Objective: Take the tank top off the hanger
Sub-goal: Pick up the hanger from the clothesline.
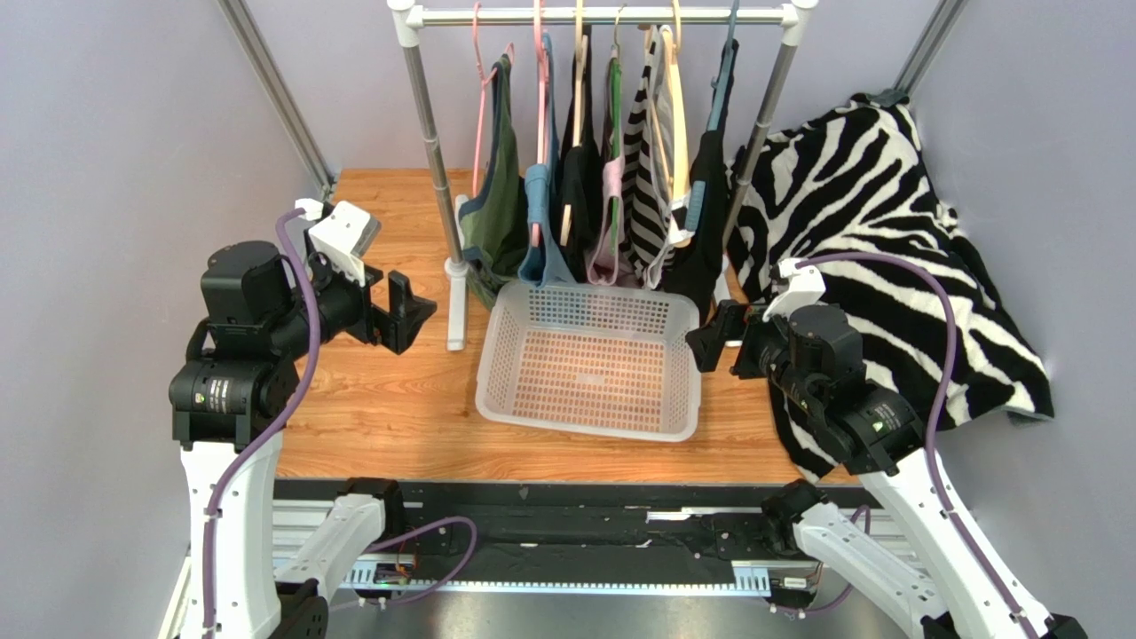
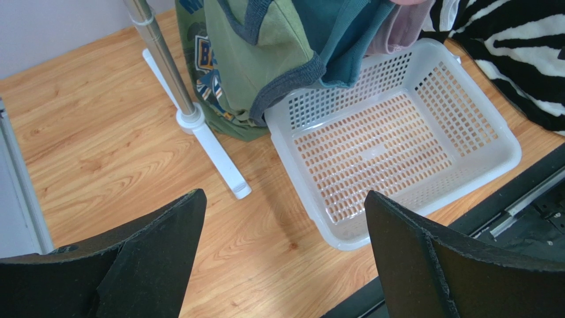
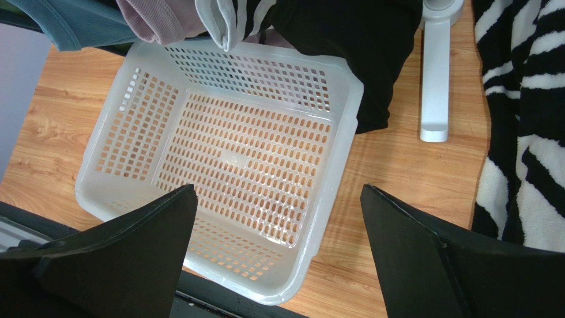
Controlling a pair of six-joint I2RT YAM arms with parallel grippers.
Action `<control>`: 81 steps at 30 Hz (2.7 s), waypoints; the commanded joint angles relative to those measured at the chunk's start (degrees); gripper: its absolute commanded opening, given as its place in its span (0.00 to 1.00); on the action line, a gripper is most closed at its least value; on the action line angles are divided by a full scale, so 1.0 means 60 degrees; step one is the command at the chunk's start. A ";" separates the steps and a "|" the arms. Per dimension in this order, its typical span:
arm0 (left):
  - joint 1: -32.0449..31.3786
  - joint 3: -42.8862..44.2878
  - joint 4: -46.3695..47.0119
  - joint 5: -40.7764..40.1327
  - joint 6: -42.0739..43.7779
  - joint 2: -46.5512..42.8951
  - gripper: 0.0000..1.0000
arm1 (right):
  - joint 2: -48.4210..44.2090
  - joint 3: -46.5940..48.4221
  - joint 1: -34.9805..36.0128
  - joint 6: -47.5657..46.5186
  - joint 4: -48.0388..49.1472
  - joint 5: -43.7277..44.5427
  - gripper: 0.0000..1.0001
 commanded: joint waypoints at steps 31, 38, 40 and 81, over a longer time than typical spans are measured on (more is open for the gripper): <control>-0.1956 0.6549 0.3349 -0.2158 -0.1670 0.6874 0.99 | -0.0037 -0.0062 0.0470 -0.0312 0.0563 0.0278 0.98; -0.2059 0.6288 0.3510 -0.3359 -0.1918 0.7388 0.95 | -0.0183 -0.0077 0.0558 -0.0371 0.0504 0.0453 0.97; -0.2088 0.6141 0.3511 -0.3390 -0.1875 0.7374 0.92 | -0.0242 -0.0091 0.0573 -0.0385 0.0519 0.0439 0.97; -0.2688 0.6275 0.2516 -0.3478 -0.0249 0.4724 0.00 | -0.0359 -0.0121 0.0719 -0.0400 0.0504 0.0366 0.70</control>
